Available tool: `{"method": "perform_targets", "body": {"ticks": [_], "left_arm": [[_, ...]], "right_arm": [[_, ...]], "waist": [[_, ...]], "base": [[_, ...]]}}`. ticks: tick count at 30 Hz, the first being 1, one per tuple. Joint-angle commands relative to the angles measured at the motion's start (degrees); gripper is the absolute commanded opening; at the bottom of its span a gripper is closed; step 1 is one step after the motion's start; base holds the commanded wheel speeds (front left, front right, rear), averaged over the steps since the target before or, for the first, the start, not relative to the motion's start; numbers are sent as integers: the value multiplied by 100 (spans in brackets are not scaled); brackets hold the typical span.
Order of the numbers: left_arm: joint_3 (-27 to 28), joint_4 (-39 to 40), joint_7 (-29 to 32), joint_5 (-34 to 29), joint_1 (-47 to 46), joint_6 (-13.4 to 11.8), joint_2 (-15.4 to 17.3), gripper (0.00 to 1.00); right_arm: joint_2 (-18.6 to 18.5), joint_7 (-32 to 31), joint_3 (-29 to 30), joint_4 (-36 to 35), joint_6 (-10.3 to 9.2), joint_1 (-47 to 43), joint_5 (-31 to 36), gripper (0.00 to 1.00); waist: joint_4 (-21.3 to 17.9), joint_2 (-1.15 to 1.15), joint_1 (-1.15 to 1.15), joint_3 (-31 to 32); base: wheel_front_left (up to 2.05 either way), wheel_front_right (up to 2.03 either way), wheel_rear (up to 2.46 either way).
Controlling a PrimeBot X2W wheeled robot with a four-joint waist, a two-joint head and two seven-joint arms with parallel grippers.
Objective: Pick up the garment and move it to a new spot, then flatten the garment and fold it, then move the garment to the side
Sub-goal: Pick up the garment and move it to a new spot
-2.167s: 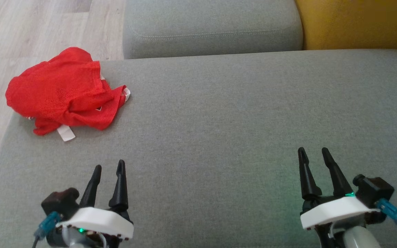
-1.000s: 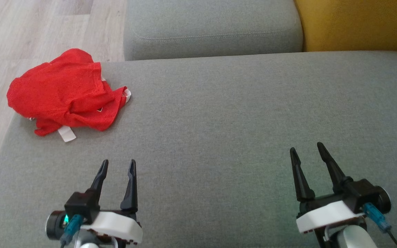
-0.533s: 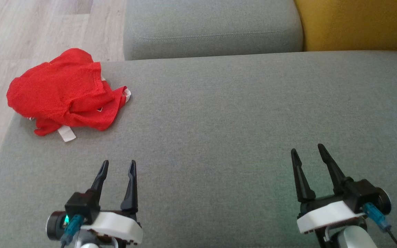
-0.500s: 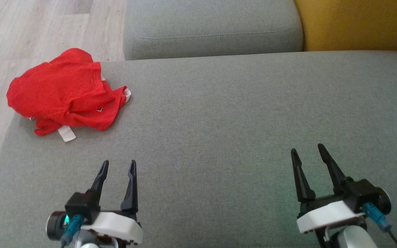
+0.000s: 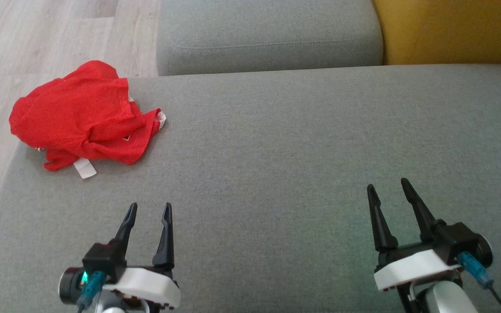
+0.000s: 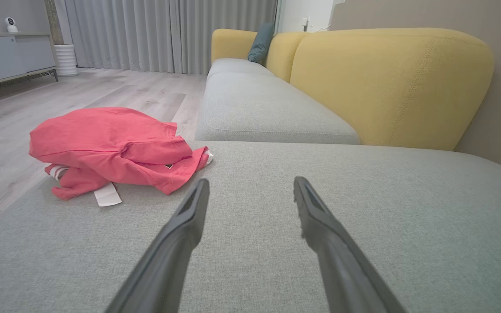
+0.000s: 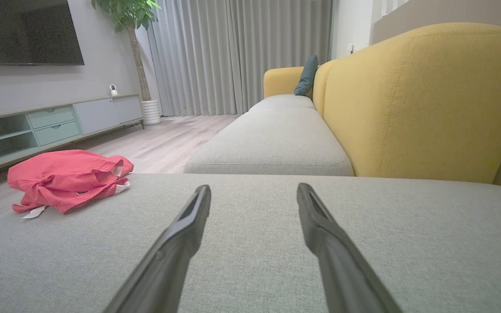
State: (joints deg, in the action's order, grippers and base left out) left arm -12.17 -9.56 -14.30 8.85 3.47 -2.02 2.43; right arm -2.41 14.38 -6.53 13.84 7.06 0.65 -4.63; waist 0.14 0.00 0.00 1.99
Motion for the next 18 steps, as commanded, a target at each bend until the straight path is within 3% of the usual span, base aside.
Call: {"method": "perform_targets", "body": {"ticks": [1,18], "left_arm": [[162,150,-70,61,-167,-34,44,100],[124,109,-70,77,-187,-37,44,100]], "right_arm": [[-46,62,-131,-134,43,273,-27,100],[-46,62,-147,-42,43,276,-24,100]], "waist": [[-1,0,0,2],[110,0,0,3]], "base": [[0,0,0],[0,0,0]]}}
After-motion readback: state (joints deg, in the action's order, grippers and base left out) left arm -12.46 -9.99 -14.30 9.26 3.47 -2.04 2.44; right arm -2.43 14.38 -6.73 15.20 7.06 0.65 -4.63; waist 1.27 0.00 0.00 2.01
